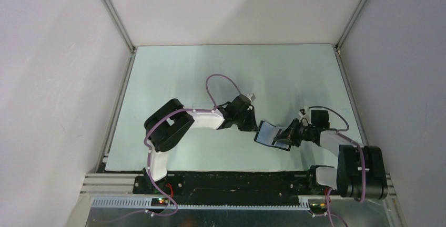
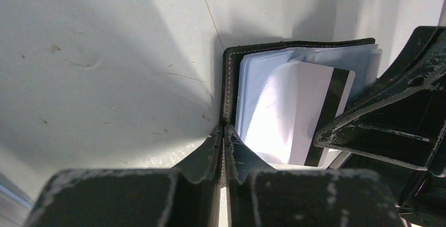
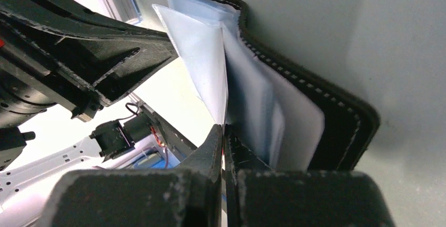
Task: Put the credit cards into the card holder
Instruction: Insert the credit card into the card holder.
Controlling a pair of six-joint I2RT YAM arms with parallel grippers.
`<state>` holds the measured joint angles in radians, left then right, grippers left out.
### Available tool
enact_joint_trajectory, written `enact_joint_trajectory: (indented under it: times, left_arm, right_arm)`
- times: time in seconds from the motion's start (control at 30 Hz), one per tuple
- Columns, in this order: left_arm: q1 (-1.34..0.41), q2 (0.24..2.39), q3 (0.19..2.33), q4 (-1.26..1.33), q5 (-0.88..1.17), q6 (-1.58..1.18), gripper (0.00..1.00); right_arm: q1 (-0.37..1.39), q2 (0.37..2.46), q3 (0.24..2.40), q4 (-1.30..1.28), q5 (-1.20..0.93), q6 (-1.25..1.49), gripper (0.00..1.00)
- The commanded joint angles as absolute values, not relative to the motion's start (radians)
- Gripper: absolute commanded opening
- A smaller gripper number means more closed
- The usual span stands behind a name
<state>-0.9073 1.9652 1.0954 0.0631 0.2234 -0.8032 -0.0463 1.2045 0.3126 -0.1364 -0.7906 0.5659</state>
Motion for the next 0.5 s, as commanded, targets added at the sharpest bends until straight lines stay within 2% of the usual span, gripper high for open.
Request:
enact_joint_trajectory:
  times: [0.0, 0.13, 0.3, 0.47]
  left_arm:
    - [-0.917, 2.015, 1.117, 0.023, 0.232, -0.785, 0.08]
    - [-0.918, 2.022, 1.122, 0.016, 0.233, -0.788, 0.05]
    - [-0.917, 2.028, 1.128, 0.011, 0.235, -0.788, 0.02]
    - [-0.917, 2.036, 1.135, 0.009, 0.244, -0.788, 0.00]
  right_arm:
    - [-0.037, 1.297, 0.389, -0.208, -0.776, 0.461, 0.00]
    - [-0.035, 1.354, 0.426, -0.247, -0.732, 0.462, 0.02]
    - [-0.031, 1.320, 0.468, -0.287, -0.691, 0.454, 0.10]
    - [-0.031, 1.352, 0.513, -0.331, -0.697, 0.416, 0.08]
